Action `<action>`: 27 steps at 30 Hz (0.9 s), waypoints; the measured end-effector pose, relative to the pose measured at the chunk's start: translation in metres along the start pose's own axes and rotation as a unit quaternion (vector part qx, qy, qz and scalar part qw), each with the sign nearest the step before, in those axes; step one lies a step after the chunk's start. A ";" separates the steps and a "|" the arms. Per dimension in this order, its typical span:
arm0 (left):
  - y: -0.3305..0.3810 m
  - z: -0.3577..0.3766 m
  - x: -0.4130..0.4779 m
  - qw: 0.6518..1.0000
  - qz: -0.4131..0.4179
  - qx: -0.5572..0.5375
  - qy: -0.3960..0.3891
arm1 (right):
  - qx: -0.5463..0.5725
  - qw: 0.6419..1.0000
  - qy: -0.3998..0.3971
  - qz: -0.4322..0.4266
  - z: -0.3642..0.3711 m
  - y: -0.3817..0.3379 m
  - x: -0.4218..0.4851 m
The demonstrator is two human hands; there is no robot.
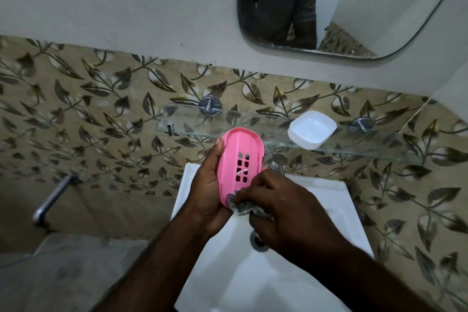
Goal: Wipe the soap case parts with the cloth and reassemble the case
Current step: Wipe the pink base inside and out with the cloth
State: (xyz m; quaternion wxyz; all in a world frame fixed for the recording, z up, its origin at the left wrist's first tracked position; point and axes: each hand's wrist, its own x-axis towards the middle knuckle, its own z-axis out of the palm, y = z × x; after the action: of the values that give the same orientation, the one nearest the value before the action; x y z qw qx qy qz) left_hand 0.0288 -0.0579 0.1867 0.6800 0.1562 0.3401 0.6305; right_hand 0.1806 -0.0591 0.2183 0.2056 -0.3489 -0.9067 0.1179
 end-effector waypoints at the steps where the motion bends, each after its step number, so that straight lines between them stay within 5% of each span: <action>1: 0.001 0.001 0.002 1.000 0.007 0.001 0.004 | -0.010 1.000 0.007 0.016 0.000 0.004 0.001; 7: 0.006 0.012 0.007 0.999 0.027 0.024 -0.014 | 0.157 0.987 -0.001 0.043 0.001 -0.001 -0.003; 13: 0.001 0.010 0.011 0.998 -0.005 0.056 -0.020 | -0.052 0.998 -0.013 0.015 -0.006 0.025 -0.002; 21: -0.013 0.017 0.005 0.989 0.015 0.129 -0.064 | -0.009 0.985 0.140 0.100 -0.015 0.041 0.024; 27: -0.014 0.016 0.003 0.989 0.028 0.145 -0.012 | 0.054 0.976 0.091 0.193 0.016 0.026 0.007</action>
State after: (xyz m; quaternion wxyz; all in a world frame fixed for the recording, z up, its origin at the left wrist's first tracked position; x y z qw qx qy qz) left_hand 0.0496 -0.0535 0.1886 0.6364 0.2699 0.4154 0.5913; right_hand 0.1839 -0.0365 0.1967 0.2792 -0.5146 -0.7923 0.1719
